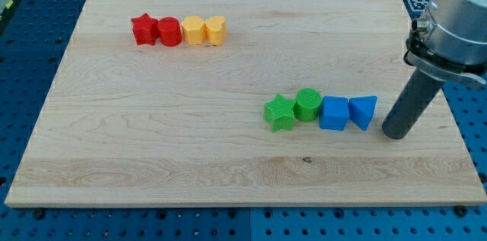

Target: Adjust the blue triangle beside the blue cube

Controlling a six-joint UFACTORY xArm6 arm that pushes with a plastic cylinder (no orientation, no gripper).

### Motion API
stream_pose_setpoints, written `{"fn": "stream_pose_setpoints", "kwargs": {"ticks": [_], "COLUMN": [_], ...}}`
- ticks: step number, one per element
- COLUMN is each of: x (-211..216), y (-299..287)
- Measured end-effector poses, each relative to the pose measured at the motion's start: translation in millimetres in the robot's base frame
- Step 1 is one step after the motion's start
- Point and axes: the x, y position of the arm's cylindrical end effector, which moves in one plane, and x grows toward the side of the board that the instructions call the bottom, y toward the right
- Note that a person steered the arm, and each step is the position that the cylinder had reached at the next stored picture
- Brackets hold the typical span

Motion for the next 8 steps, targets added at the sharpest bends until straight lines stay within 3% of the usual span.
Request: {"fn": "stream_pose_setpoints", "kwargs": {"ticks": [2,8], "x": [42.6,-2.9], "y": [-26.4,-18.3]}}
